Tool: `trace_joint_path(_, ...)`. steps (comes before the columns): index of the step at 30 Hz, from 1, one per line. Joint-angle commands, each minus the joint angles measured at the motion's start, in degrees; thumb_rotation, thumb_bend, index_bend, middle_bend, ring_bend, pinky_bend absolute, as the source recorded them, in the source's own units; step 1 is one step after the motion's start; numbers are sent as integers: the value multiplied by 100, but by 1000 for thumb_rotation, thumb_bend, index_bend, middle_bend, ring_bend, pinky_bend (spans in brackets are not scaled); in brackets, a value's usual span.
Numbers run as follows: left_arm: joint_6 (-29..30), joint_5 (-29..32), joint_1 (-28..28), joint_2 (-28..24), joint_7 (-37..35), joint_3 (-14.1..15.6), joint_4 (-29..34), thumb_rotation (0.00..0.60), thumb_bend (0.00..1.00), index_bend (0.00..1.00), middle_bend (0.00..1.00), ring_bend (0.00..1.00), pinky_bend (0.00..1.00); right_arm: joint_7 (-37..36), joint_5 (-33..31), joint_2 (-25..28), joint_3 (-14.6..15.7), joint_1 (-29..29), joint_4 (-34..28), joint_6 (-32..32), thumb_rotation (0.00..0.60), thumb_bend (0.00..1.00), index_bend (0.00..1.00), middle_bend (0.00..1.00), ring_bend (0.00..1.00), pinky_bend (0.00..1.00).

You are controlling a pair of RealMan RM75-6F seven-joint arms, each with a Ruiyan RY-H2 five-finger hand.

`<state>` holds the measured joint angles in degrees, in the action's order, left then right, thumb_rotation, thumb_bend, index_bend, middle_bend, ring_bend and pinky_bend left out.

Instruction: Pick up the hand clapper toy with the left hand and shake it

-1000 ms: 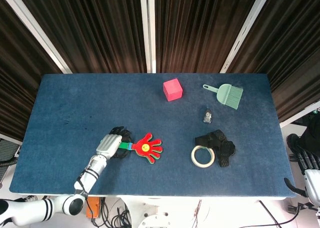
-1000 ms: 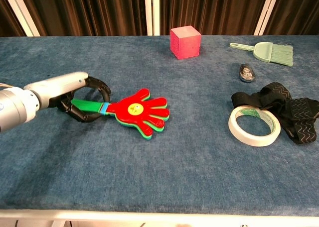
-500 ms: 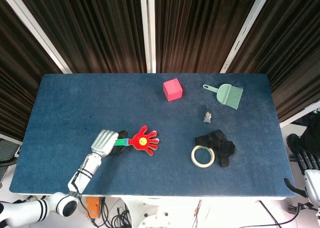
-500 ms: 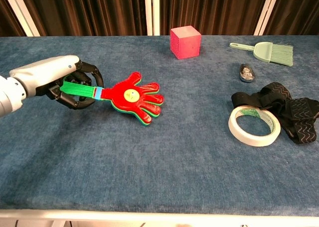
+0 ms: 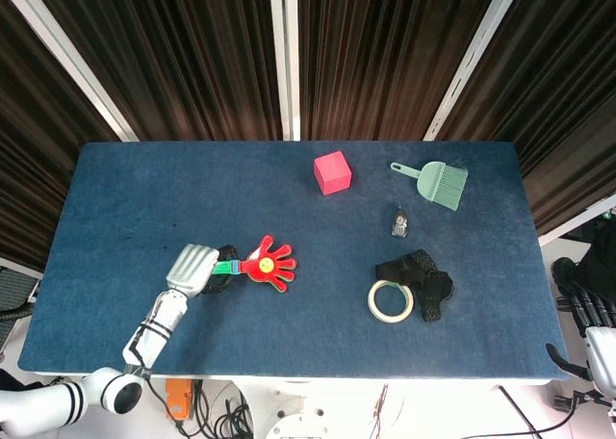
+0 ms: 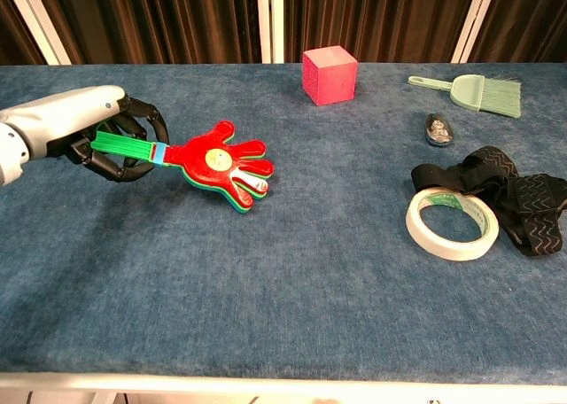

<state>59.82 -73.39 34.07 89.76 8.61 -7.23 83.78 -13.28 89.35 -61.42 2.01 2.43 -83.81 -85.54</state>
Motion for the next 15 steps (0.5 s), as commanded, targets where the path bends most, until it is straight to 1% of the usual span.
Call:
trace_joint_path(1,48,-119,-1,-41,-8,40,-70,600,418,407,1000,1000,1000,19,-4,10,1,-4,-18,12,600,209,0,0,0,0)
trace_joint_path(6,195,-338,-14,-85,-27,80,-167,600,389,303,1000,1000,1000,57,-7,17,0,-10,-53,24,600,209,0,0,0,0)
trace_joint_path(8,225,-428,-19,-104,-71,114,-213,600,356,266,1000,1000,1000,79,-9,20,1,-11,-69,29,600,210,0,0,0,0)
trace_joint_path(10,197,-460,-14,-148,-113,137,-212,600,302,218,1000,1000,1000,104,-14,23,3,-14,-87,40,600,211,0,0,0,0)
trace_joint_path(13,199,-458,-27,-165,-159,139,-207,600,261,209,1000,1000,1000,131,-24,25,6,-16,-109,58,600,212,0,0,0,0)
trace_joint_path(14,224,-454,-39,-157,-190,126,-204,600,254,228,1000,1000,1000,140,-25,24,6,-18,-114,63,600,212,0,0,0,0)
trace_joint_path(15,275,-453,-56,-134,-227,105,-214,600,251,277,1000,1000,1000,148,-27,25,8,-18,-119,67,600,212,0,0,0,0)
